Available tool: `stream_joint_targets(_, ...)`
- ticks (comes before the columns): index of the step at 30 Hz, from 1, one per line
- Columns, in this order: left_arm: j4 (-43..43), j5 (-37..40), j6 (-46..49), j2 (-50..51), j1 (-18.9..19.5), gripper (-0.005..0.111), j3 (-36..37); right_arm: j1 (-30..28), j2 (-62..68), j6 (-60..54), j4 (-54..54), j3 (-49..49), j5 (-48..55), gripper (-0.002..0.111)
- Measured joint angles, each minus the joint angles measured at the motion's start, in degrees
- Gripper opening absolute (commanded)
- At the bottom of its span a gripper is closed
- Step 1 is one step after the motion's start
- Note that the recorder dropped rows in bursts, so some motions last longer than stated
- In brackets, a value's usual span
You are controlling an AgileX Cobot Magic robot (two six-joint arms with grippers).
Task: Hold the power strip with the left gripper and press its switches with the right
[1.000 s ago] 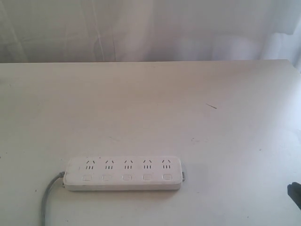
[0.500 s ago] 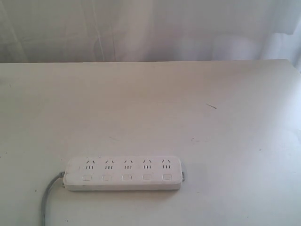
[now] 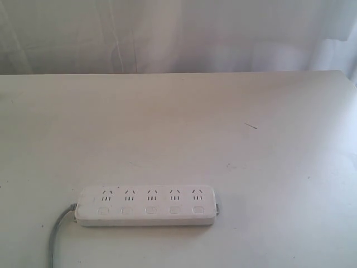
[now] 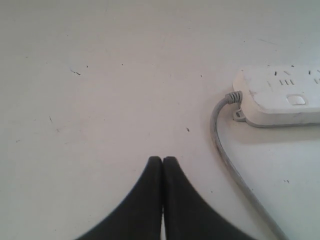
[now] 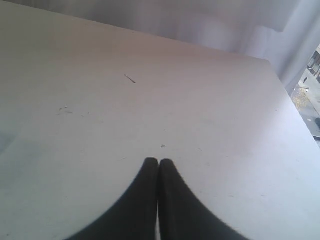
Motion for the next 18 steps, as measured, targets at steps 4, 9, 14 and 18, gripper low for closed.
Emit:
stream_joint_targets(4, 0.00, -0.11, 0.00, 0.00, 0.00, 0.000, 0.00, 0.00, 0.00, 0.00, 0.00, 0.00, 0.00, 0.000)
stream_joint_targets(9, 0.00, -0.11, 0.00, 0.00, 0.00, 0.000, 0.00, 0.00, 0.00, 0.00, 0.00, 0.00, 0.00, 0.000)
stream_joint_targets(14, 0.00, -0.11, 0.00, 0.00, 0.00, 0.000, 0.00, 0.00, 0.00, 0.00, 0.00, 0.00, 0.00, 0.000)
stream_joint_targets(18, 0.00, -0.11, 0.00, 0.00, 0.00, 0.000, 0.00, -0.51, 0.00, 0.00, 0.00, 0.00, 0.00, 0.000)
